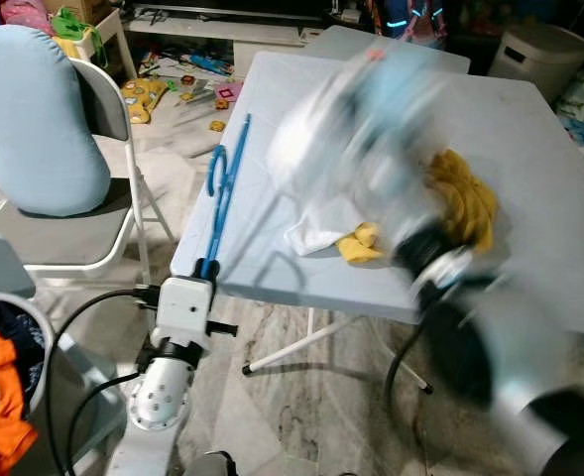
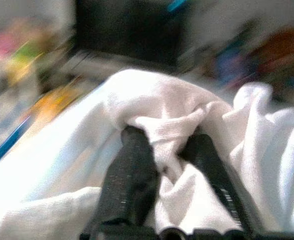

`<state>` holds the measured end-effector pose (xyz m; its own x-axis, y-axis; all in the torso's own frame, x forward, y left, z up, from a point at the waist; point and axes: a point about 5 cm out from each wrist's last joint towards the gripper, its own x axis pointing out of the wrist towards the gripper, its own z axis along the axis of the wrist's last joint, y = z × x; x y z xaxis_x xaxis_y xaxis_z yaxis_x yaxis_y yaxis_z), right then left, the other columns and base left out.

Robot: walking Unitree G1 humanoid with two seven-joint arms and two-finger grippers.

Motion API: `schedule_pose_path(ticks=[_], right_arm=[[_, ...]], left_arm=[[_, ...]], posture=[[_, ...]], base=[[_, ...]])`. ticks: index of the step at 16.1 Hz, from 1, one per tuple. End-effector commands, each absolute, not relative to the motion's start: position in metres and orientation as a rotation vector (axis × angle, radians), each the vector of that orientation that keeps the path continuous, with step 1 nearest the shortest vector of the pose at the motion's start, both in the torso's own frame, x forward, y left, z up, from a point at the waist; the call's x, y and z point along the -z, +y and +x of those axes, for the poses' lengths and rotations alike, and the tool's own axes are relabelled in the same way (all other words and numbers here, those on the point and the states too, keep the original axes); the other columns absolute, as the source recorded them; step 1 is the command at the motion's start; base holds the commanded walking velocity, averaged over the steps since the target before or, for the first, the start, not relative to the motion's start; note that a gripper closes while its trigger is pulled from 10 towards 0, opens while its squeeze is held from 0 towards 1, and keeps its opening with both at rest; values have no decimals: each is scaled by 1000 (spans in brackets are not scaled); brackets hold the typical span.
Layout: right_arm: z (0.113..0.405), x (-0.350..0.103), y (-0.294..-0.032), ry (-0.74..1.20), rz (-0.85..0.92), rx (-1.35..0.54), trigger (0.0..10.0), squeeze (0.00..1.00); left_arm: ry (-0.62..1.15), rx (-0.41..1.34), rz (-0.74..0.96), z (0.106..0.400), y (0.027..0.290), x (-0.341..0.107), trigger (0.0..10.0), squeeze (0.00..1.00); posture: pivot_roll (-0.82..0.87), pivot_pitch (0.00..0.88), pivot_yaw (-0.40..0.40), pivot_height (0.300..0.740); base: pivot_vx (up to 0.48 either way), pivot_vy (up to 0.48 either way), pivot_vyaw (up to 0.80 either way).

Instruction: Hang hanger

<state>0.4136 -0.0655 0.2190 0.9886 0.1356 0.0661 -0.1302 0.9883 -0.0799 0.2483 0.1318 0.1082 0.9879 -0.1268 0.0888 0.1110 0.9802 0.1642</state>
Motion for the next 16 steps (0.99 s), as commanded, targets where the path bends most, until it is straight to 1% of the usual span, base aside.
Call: schedule_pose_path(ticks=[1,2,3,8,10,13,14,16], right_arm=[[412,-205,-68,-21,-105,-202,10000,1000],[408,-189,-70,26,-124,-223,10000,1000],[406,-179,-78,37,-128,-229,10000,1000],[404,-167,-108,38,-171,-208,10000,1000],[403,-172,-115,-22,-142,-193,10000,1000],[401,-177,-133,-101,-109,-129,10000,1000],[398,-174,-150,-130,-91,-82,10000,1000],[394,-172,-160,-152,-80,-65,10000,1000]], left_arm=[[-110,122,172,249,131,-111,10000,0],[-109,127,173,249,130,-111,10000,0],[-105,130,173,251,129,-110,10000,0],[-91,136,166,252,126,-108,10000,0],[-93,135,168,253,127,-108,10000,0],[-99,138,170,254,127,-110,10000,0],[-112,133,179,255,127,-113,10000,0],[-111,111,165,255,129,-114,10000,0]], posture=[[189,60,-82,740],[184,59,-81,740],[179,57,-79,740],[171,50,-81,740],[166,47,-79,740],[156,42,-76,740],[157,42,-76,740],[160,43,-81,740]], base=[[0,0,0],[0,0,0],[0,0,0],[0,0,0],[0,0,0],[0,0,0],[0,0,0],[0,0,0]])
